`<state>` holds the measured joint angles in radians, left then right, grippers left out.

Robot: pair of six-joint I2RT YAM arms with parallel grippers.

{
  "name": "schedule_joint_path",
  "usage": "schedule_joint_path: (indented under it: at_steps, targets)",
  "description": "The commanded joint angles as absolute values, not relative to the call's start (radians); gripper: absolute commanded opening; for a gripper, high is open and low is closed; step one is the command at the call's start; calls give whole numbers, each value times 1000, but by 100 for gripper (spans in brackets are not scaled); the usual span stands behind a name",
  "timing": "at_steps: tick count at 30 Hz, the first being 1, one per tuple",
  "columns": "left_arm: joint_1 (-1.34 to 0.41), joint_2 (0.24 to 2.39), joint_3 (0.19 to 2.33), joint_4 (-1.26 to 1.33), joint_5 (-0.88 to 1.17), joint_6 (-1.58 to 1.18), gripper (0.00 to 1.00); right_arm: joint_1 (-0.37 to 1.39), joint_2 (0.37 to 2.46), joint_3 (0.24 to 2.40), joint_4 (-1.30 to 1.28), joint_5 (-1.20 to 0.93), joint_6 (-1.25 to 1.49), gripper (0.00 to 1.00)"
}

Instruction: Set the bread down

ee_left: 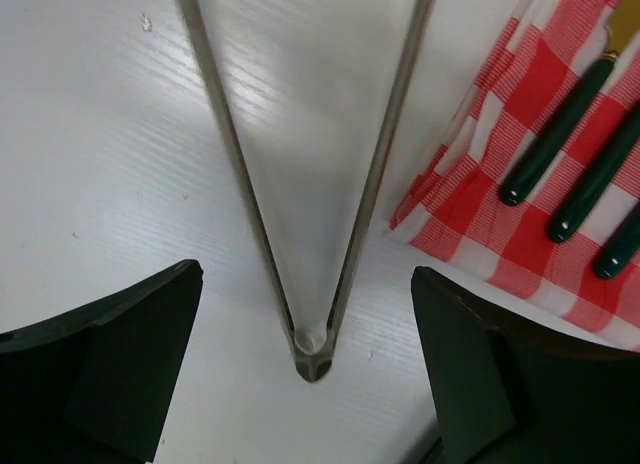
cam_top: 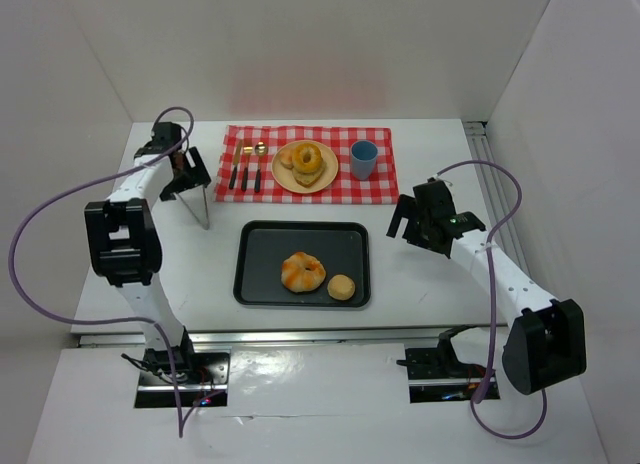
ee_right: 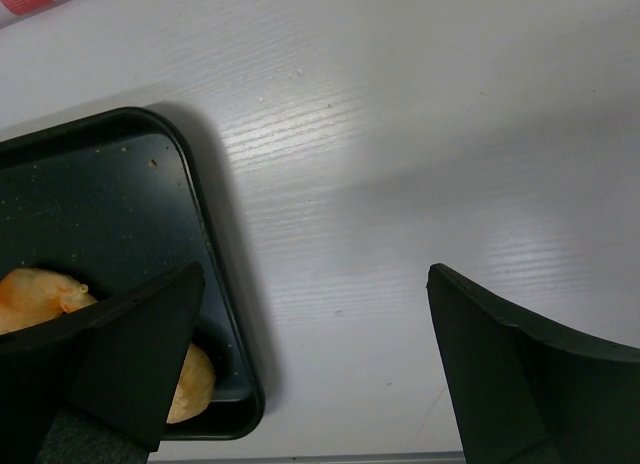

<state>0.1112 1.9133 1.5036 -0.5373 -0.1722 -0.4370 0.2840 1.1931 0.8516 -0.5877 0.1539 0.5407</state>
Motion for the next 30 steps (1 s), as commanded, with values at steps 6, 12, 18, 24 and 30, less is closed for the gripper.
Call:
schedule_joint_path:
  at_steps: [6,12,18,24,30]
  targets:
    - [80,1593,1494,-650,-66,-437,100,293,1173,862,-558,169,532,100]
    - [-37,1384,1284,-582,76,-457,100,302,1183,862,-558,169,532,100]
    - [-72,1338,1178,-526,133,-479,100,302,1171,871,-577,183,532,100]
    - [-81,1394,1210,-535,110,-479,99,302,1149,853,-586,192,541,100]
    - [-81,1394,1230,-526,98,-463,96,302,1140,842,-595,212,551,100]
